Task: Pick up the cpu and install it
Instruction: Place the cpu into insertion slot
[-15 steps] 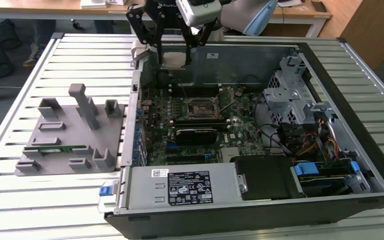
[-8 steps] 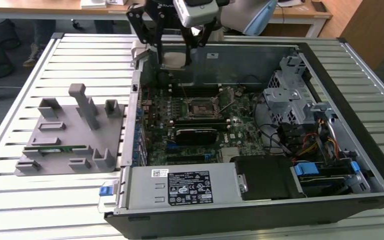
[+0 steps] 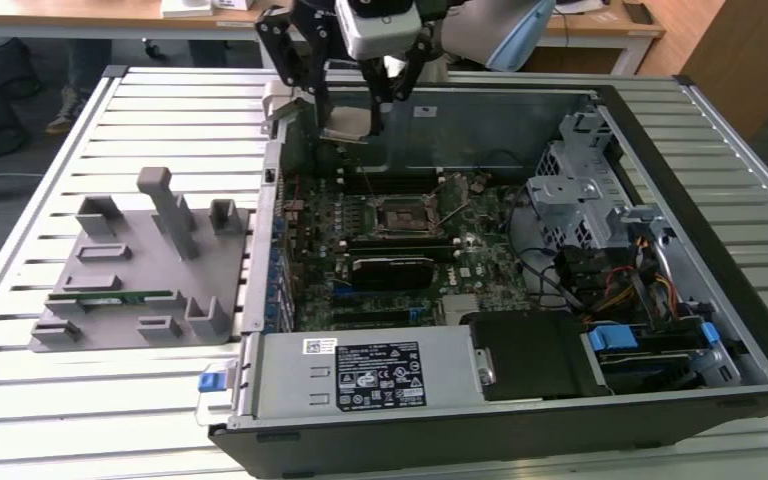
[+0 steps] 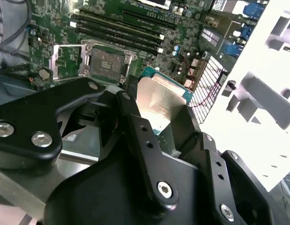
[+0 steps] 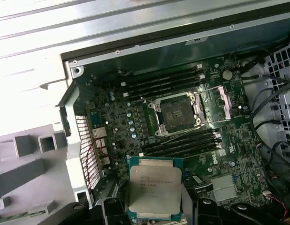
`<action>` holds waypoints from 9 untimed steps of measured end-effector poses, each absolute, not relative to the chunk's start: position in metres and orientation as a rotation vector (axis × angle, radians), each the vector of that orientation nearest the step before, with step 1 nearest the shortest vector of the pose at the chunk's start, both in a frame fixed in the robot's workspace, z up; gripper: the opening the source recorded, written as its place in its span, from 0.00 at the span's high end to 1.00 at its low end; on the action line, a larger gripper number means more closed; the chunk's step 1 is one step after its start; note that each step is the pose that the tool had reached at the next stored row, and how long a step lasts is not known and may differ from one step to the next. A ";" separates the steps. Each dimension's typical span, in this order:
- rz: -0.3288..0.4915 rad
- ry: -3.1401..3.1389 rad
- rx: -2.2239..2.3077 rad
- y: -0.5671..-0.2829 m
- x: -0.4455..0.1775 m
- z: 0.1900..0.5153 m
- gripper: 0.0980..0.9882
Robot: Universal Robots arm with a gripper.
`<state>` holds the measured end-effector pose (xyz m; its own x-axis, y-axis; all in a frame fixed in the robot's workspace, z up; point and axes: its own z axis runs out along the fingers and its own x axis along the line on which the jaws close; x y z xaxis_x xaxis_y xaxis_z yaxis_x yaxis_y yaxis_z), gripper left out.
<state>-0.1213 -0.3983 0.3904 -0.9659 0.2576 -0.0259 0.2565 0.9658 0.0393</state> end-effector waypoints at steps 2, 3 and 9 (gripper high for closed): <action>0.053 3.083 0.412 -0.396 -0.119 0.390 0.51; 0.053 3.083 0.414 -0.395 -0.118 0.389 0.51; 0.053 3.082 0.428 -0.393 -0.108 0.383 0.51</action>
<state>-0.1083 -0.3925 0.3829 -0.9617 0.2730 -0.0250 0.2720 0.9616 0.0377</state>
